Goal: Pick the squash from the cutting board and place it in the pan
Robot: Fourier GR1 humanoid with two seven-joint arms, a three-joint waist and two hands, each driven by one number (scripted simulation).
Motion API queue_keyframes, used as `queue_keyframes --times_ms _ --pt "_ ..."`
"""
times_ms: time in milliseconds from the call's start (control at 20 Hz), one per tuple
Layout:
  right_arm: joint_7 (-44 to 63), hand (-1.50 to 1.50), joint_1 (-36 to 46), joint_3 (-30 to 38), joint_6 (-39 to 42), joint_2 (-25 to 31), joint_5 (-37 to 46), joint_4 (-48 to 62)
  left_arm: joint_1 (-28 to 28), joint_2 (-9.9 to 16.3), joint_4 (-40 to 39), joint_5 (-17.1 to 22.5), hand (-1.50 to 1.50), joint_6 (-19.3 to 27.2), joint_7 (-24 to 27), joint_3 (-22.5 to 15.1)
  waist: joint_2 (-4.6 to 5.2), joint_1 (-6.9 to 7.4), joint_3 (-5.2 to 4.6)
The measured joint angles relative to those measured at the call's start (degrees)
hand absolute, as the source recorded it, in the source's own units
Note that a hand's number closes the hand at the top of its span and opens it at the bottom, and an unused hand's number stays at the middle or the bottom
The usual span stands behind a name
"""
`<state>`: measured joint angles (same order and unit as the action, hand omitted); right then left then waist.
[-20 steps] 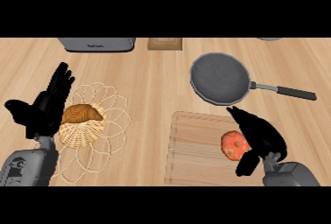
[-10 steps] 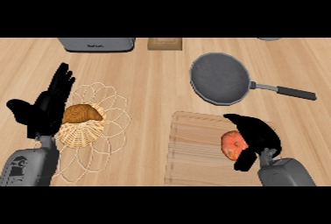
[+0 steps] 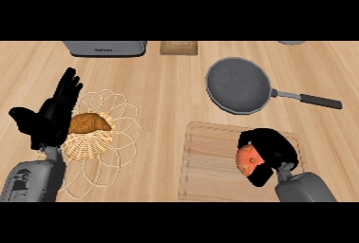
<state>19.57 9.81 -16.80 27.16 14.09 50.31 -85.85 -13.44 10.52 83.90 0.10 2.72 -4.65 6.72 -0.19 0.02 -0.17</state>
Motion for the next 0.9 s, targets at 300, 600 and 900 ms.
queue_keyframes --times_ms 300,600,900 --pt "1.7 1.50 -1.6 -1.8 -2.6 -3.1 3.6 -3.6 0.5 -0.7 1.3 -0.6 0.00 0.2 -0.7 -0.6 0.09 -0.01 0.11" --pt "17.2 1.50 3.8 -20.2 -8.6 -11.5 5.8 -5.2 -0.8 -0.5 0.1 -0.3 0.00 -0.9 -0.3 -0.9 0.21 1.85 0.11" --pt "31.2 1.50 13.3 -32.1 -20.5 -13.5 8.9 -8.8 -1.1 -0.5 -0.2 -0.7 0.00 -0.6 -0.5 -1.0 0.04 1.98 0.13"
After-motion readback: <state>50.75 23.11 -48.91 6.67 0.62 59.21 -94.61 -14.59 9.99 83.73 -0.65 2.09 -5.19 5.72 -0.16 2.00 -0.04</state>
